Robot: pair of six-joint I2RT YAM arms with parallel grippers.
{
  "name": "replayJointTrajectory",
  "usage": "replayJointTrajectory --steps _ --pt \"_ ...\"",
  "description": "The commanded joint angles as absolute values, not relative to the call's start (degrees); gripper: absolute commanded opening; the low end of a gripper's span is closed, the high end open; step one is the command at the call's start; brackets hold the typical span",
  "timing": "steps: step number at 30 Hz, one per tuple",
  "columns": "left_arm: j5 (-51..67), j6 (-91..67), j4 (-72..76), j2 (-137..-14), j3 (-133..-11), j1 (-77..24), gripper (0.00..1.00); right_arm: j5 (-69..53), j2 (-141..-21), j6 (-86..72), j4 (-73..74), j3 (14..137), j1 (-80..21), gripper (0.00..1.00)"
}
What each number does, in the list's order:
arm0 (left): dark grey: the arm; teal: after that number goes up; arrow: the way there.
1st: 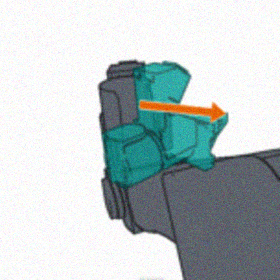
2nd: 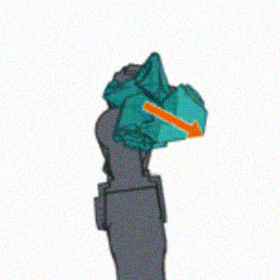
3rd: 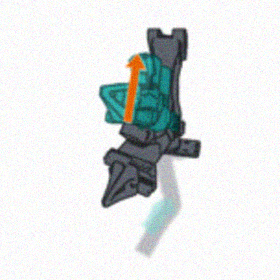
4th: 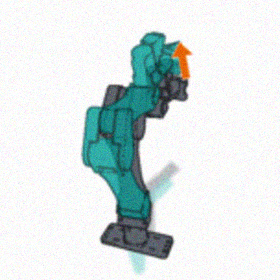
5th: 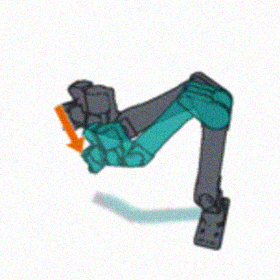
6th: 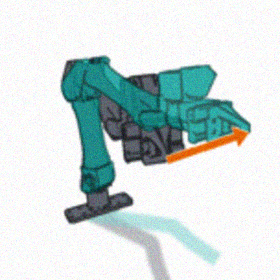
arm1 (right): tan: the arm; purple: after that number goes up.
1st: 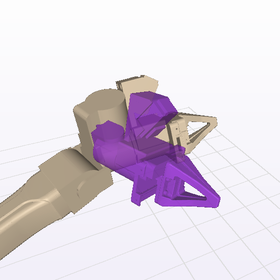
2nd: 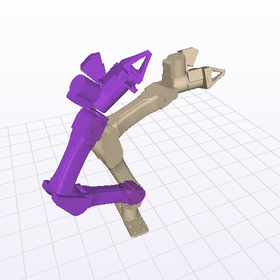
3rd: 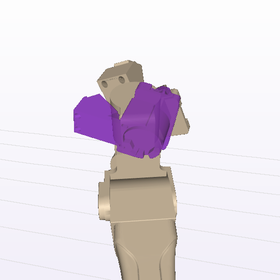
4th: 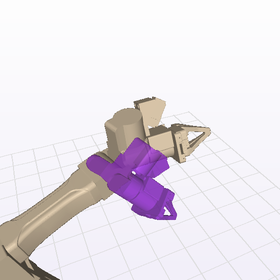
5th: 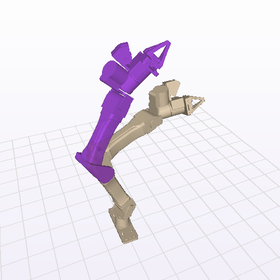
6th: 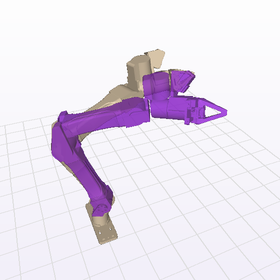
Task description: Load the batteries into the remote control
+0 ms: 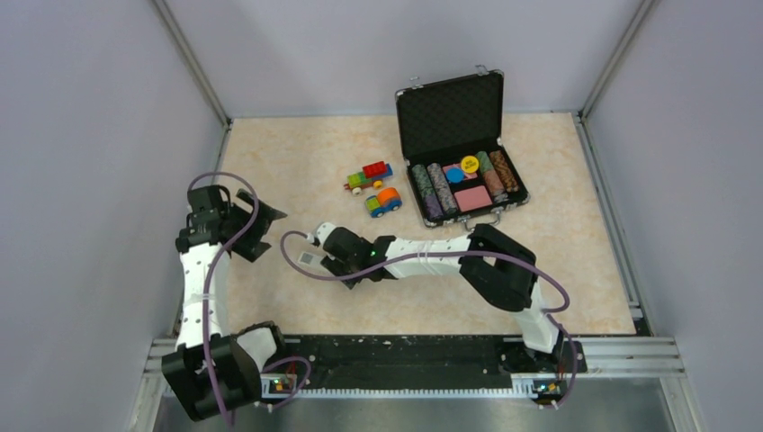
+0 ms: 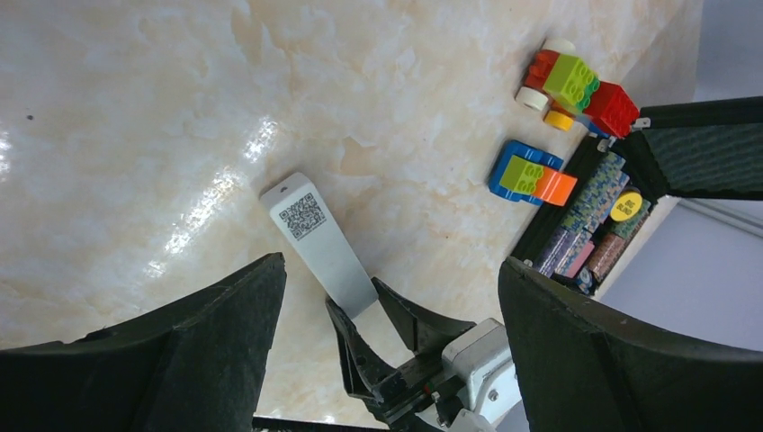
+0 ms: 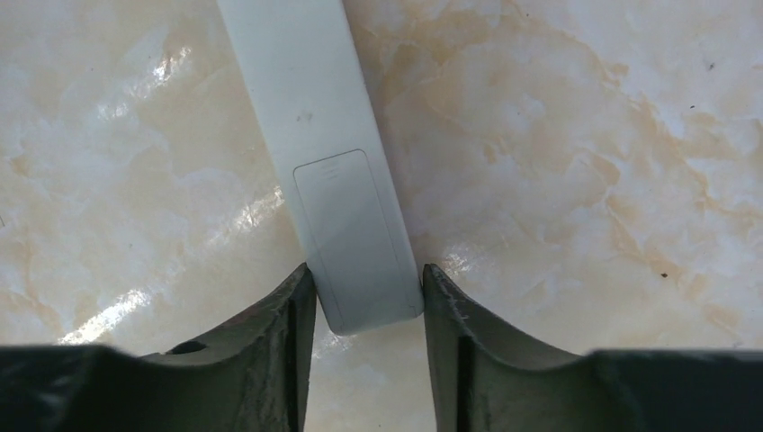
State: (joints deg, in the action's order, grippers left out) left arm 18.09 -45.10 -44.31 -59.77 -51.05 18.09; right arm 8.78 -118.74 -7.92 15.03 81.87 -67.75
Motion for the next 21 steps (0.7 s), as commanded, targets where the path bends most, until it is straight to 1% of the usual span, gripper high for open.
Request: replayJointTrajectory --steps 1,5,8,12,15,21 --pt "23.9 -44.6 -38.9 -60.2 -49.2 18.9 0.92 9.2 -120.2 -6.7 14.5 83.5 -68.4 0.35" --pt "27.3 -43.1 -37.5 -61.2 -47.6 19.1 0.92 2.1 -119.5 -12.2 14.0 82.8 -66.4 0.17" --pt "29.9 -40.6 -38.0 -62.3 -47.6 19.1 0.92 -4.5 -117.6 -18.0 11.4 79.9 -63.2 0.12" --pt "33.1 -39.1 -36.3 -63.5 -46.4 19.1 0.92 -16.7 -113.9 -27.2 5.7 75.8 -57.9 0.09" --pt "37.5 -38.6 -31.3 -62.7 -44.1 19.0 0.92 -24.5 -111.2 -35.3 -1.2 73.4 -54.3 0.09" --pt "46.0 -41.1 -19.0 -57.2 -40.3 18.7 0.92 -33.4 -106.9 -53.1 -14.4 70.2 -50.5 0.09"
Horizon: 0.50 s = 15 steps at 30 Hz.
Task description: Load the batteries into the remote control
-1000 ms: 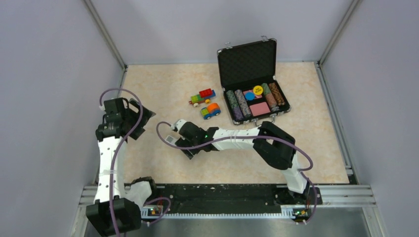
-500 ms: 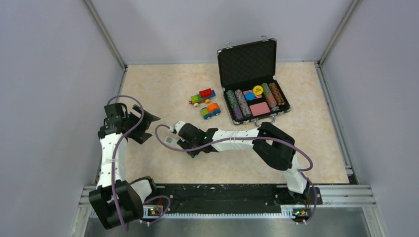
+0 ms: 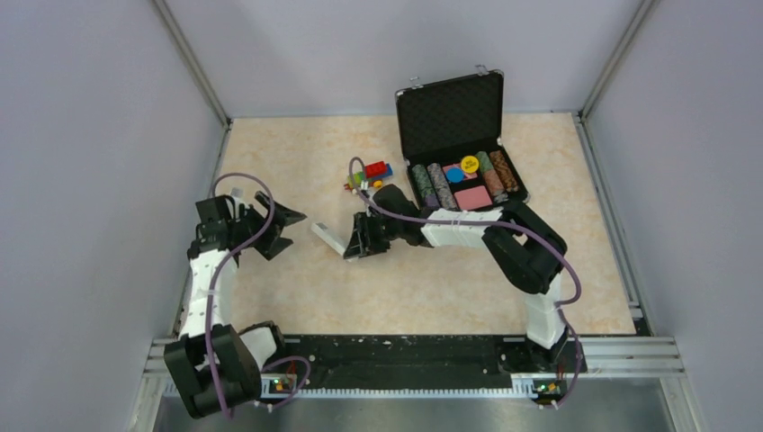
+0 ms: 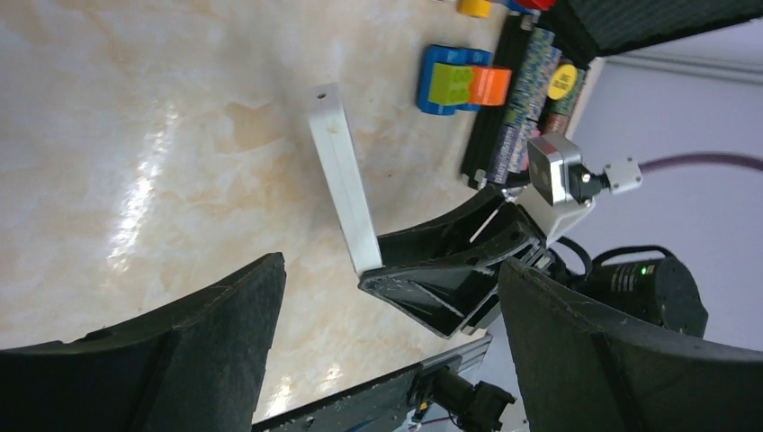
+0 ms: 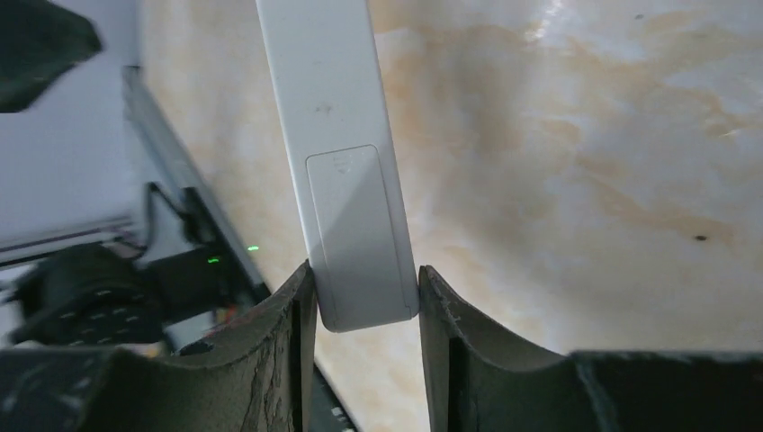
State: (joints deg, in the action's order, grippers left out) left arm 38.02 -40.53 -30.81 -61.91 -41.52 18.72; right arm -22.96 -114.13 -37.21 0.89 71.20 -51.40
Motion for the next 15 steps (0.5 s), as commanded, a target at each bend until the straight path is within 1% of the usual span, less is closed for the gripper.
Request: replayJointTrajectory --steps 1,5,15 --pt "47.3 -41.6 -17.9 -56.2 -40.1 18.7 0.92 -34.4 -105.7 -57.6 -19.2 68.7 -50.0 0.09" --pt "51.2 -44.2 -13.7 -52.7 -40.3 18.6 0.93 -35.9 -103.6 -72.2 -31.6 67.2 -49.6 0.08" --pt "54.2 -52.9 -0.9 -49.8 -40.3 16.4 0.92 -35.3 -102.3 -87.4 -44.0 67.4 -49.9 0.08"
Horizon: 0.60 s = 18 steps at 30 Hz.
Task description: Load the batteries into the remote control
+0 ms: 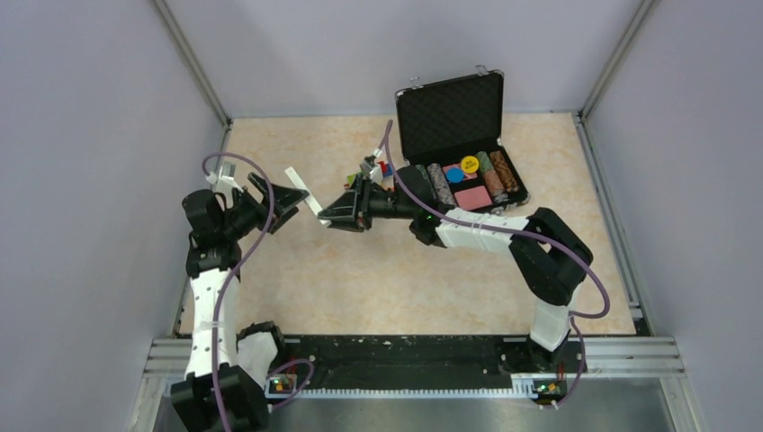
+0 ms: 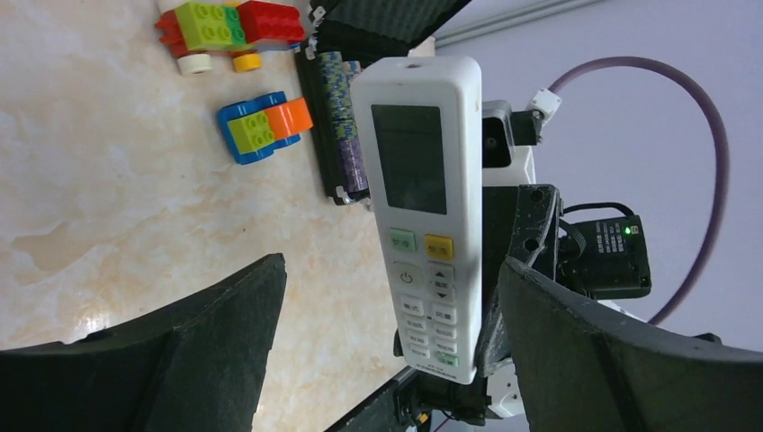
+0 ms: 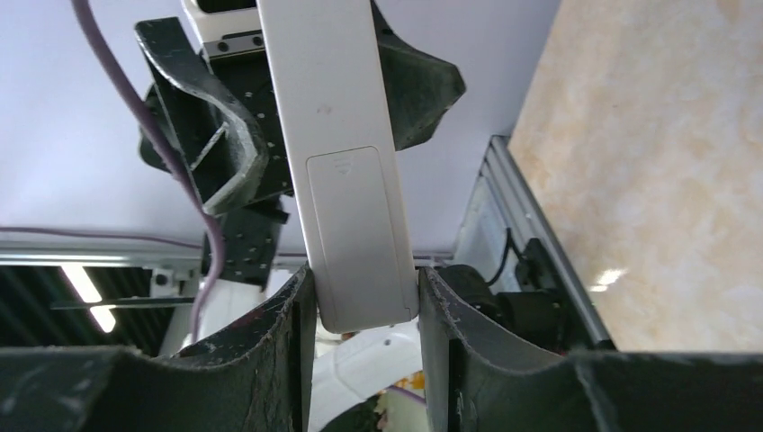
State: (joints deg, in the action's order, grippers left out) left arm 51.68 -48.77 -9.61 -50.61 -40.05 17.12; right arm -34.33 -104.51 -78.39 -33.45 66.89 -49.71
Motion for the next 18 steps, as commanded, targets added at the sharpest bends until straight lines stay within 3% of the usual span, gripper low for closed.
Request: replayJointTrajectory --steps 1,5,11,15,17,18 --pt "54.5 -53.9 1.0 -49.9 -40.0 16.0 0.91 -35.5 -102.6 -88.2 -44.9 67.3 -50.0 0.08" --pt "53.9 -56.6 5.4 -50.4 -39.5 13.5 0.87 -35.5 -103.6 -91.9 -48.1 66.6 -50.8 0.08" --pt "51.4 -56.7 5.5 -51.6 -39.2 10.9 0.6 -35.0 -105.0 -96.2 -50.9 65.5 -51.1 0.08" --pt "51.1 -56.9 5.5 -51.9 -39.2 10.9 0.23 -34.9 -105.1 -96.1 -48.2 64.9 -51.1 0.11" --pt "50.6 -56.6 4.8 -52.0 -39.3 10.8 0.01 -34.8 -104.9 -95.7 -46.5 64.4 -51.2 0.24" --pt "49.8 -55.8 3.5 -52.1 -39.4 10.8 0.0 -34.5 -104.6 -95.2 -45.5 63.7 -51.2 0.34"
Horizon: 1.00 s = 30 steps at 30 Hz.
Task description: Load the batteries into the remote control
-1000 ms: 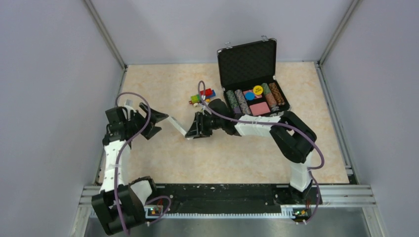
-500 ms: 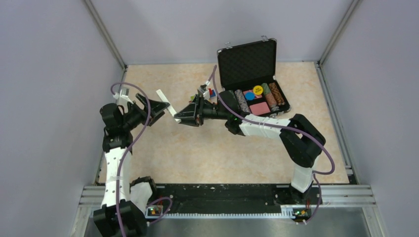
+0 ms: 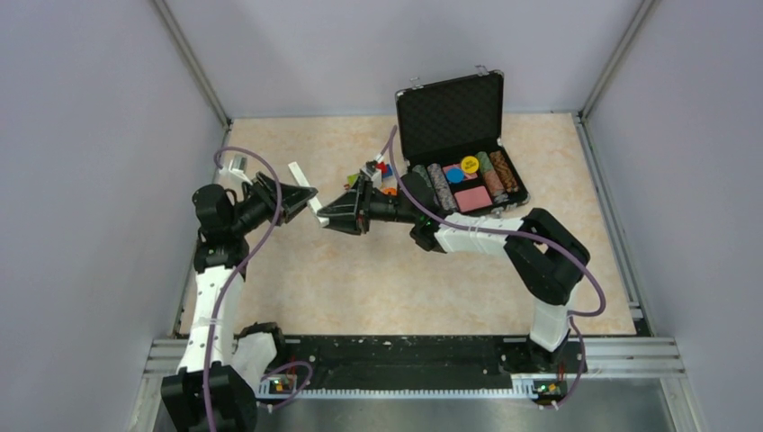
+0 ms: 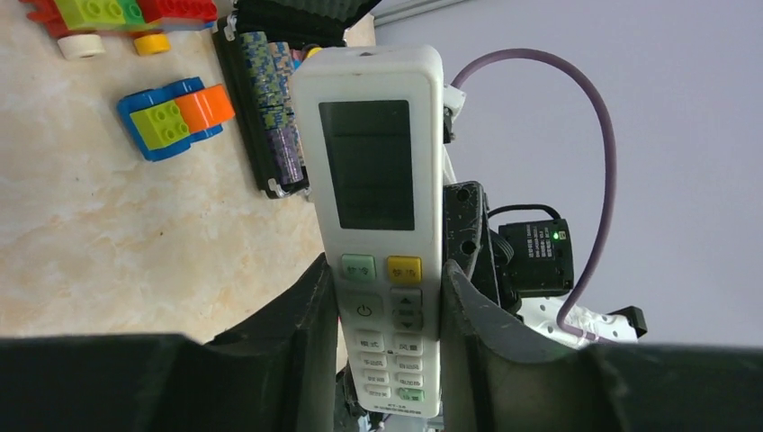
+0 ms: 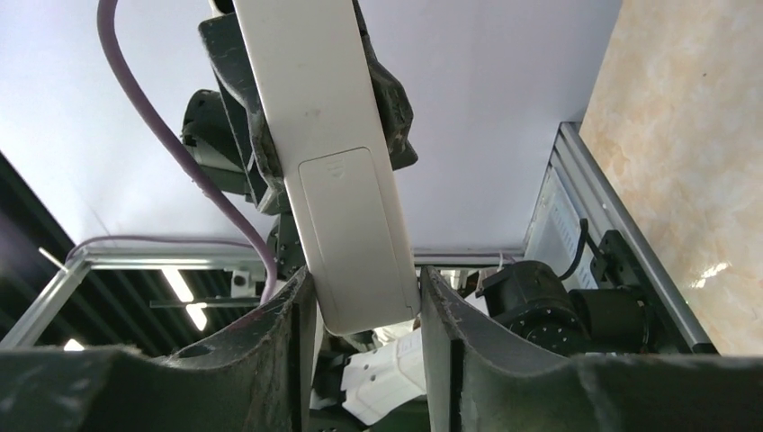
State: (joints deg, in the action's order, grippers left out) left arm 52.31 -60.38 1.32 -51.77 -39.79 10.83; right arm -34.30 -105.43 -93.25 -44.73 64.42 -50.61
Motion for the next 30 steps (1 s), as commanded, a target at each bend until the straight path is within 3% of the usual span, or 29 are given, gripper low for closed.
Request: replayJointTrajectory --steps 1,3,6,11,16,27,30 --pt "48.6 -54.5 1.6 -52.2 -39.7 10.8 0.0 -33.8 -104.2 -94.7 -44.3 62.8 -51.2 0.44" --pt "45.7 -50.8 -4.5 -52.5 -40.6 10.7 0.0 -31.9 -102.8 -92.7 -41.7 60.3 -51.0 0.59" --pt "38.8 -43.7 -16.1 -53.6 -42.5 10.6 0.0 -30.1 -100.5 -89.9 -36.1 56.5 -50.2 0.65" --pt "25.1 -38.3 -28.3 -57.3 -44.2 7.4 0.0 -24.3 -93.5 -82.6 -22.7 50.8 -48.1 0.68" --pt "7.9 -41.5 -33.8 -66.7 -45.7 -3.8 0.0 -15.1 -85.4 -68.2 -3.0 51.9 -46.6 0.69" --pt "-6.1 -44.2 -35.3 -84.3 -48.9 -16.9 0.0 -1.6 -73.9 -57.8 13.3 51.5 -46.2 0.69" --pt "-7.3 -44.0 -35.4 -86.7 -48.6 -18.4 0.07 -0.3 -72.3 -57.4 14.6 51.2 -46.2 0.69"
